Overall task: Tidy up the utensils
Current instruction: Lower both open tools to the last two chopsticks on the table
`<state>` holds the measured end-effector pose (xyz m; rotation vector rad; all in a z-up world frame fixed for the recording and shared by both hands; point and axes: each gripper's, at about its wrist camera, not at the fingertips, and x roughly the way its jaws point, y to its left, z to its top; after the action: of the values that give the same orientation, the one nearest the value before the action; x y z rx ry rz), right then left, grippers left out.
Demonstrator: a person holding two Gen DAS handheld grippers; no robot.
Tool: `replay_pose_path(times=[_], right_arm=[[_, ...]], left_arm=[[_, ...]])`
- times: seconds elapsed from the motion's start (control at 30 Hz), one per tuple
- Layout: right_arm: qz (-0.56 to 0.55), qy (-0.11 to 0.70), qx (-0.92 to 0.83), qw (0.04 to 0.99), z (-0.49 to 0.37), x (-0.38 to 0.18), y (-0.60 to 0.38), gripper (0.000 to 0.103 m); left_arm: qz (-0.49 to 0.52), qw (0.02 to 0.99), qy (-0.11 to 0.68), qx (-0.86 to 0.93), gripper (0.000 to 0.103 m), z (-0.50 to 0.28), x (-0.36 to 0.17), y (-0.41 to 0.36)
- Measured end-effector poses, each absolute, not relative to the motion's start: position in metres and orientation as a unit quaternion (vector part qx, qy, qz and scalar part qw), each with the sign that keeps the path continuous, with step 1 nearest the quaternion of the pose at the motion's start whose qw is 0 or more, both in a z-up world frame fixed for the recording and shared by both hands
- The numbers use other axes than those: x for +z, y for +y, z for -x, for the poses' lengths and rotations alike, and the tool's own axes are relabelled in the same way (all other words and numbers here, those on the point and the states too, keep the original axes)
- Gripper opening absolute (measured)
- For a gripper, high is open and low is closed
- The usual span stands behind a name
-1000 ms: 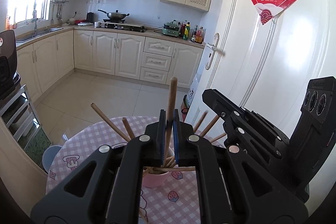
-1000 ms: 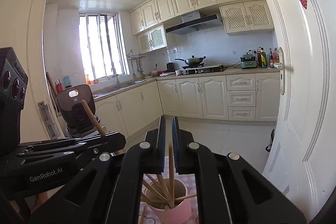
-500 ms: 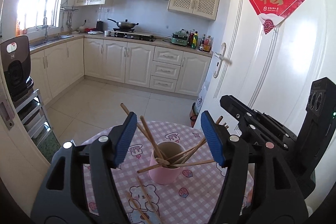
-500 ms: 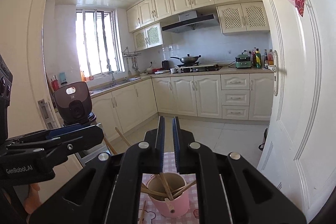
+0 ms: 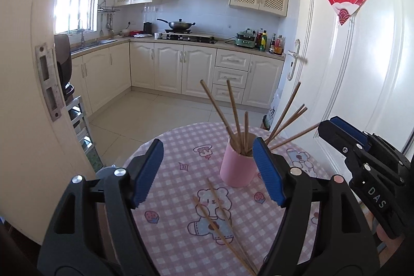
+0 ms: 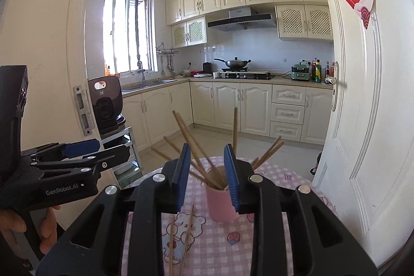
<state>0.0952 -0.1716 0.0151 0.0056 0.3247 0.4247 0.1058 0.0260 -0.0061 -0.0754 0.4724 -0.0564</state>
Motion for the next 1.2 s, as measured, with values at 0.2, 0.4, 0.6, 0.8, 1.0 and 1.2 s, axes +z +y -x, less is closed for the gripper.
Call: replay_pose_path(times=[0.2, 0.4, 0.6, 0.8, 1.0, 1.2], right_arm=[[-0.006, 0.187, 0.212, 0.959, -0.083, -0.009, -0.164, 0.026], [-0.003, 0.215, 0.212, 0.953, -0.085, -0.031, -0.155, 0.027], [0.003, 0.256, 0.215, 0.943, -0.1, -0.056, -0.149, 0.029], [0.012, 0.344, 0.223, 0.912, -0.128, -0.102, -0.136, 0.038], [0.03, 0.41, 0.228, 0.883, -0.148, -0.142, -0.118, 0.038], [0.048, 0.43, 0.242, 0.869, -0.155, -0.16, -0.111, 0.037]], left_arm=[[0.036, 0.968, 0.249, -0.011, 0.071, -0.084, -0.032, 0.032], [0.037, 0.961, 0.275, -0.01, 0.071, -0.081, -0.057, 0.035], [0.054, 0.945, 0.322, -0.013, 0.071, -0.099, -0.083, 0.04], [0.127, 0.899, 0.419, -0.029, 0.071, -0.135, -0.129, 0.063], [0.146, 0.881, 0.449, -0.031, 0.071, -0.155, -0.154, 0.063], [0.149, 0.867, 0.474, -0.038, 0.058, -0.179, -0.171, 0.052]])
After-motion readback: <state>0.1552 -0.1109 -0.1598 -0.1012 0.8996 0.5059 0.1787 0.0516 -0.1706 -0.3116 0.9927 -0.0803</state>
